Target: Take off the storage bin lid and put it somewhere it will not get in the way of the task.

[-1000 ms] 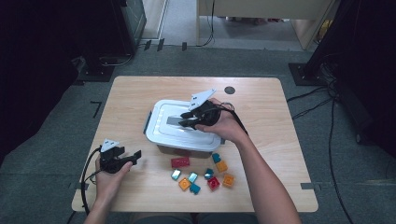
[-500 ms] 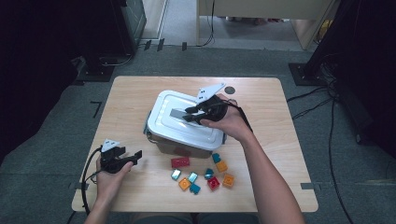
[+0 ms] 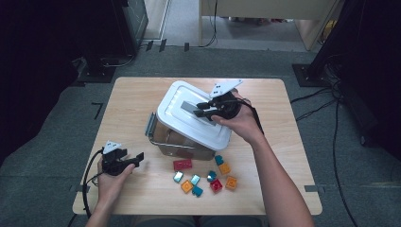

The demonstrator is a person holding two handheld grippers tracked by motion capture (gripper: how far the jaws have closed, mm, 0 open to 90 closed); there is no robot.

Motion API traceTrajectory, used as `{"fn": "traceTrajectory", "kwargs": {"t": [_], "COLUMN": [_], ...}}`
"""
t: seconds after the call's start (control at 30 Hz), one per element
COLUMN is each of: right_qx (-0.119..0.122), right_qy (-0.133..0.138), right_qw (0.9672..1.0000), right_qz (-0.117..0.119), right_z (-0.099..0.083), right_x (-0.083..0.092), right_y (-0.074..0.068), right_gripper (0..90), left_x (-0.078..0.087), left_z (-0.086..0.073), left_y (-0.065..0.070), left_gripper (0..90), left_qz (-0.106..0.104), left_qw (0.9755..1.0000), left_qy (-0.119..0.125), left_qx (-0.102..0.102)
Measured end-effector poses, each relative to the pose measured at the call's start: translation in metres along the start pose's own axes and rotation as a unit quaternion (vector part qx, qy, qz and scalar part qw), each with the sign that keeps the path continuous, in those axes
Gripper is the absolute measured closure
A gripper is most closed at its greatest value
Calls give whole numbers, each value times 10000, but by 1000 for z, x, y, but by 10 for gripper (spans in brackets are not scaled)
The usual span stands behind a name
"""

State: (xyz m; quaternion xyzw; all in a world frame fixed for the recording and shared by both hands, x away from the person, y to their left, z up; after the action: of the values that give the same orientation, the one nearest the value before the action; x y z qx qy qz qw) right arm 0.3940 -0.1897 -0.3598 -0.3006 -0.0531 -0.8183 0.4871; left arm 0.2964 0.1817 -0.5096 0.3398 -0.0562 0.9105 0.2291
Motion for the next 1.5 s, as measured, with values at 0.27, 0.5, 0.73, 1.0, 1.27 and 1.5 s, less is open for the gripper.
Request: {"fn": "traceTrajectory", "kwargs": {"t": [0.27,0.5,0.73,1.0,1.27,1.5], "right_qx": [-244,-344,-545,-846,-1068,-1255], "right_qy": [161,239,347,462,649,727], "right_qw": [9991,9978,9955,9913,9872,9837], "right_qz": [-317,-522,-700,-899,-992,-1061], "right_z": [-4,-6,-12,-29,-45,-65], "right_x": [17,29,42,53,68,74], "right_y": [10,16,23,37,46,54], "right_gripper": [685,685,685,685,686,685], "left_x": [0,-2,-2,-3,-4,-4], "left_z": [0,-1,-1,-1,-2,-3], "left_y": [-2,-1,-1,-1,-1,-1], "left_gripper": [216,216,216,216,216,216], "left_qz": [-8,-14,-18,-8,6,20], "left_qw": [10000,10000,10000,10000,9999,9999], "left_qy": [-21,-50,-65,-85,-105,-103], "left_qx": [12,-3,9,13,5,18]}}
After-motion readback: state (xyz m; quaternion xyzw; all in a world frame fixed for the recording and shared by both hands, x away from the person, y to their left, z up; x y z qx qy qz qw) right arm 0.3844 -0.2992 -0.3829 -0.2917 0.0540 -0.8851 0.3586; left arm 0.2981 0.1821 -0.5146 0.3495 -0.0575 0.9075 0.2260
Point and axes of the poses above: each handheld gripper's, and its own axes: x roughly backward along the jaws, z roughly out of its top, y roughly to its right, the point moved 1 cm from there along -x, roughly forward along the jaws, and after that the axes turned 12 degrees about -x, right-handed, at the moved point
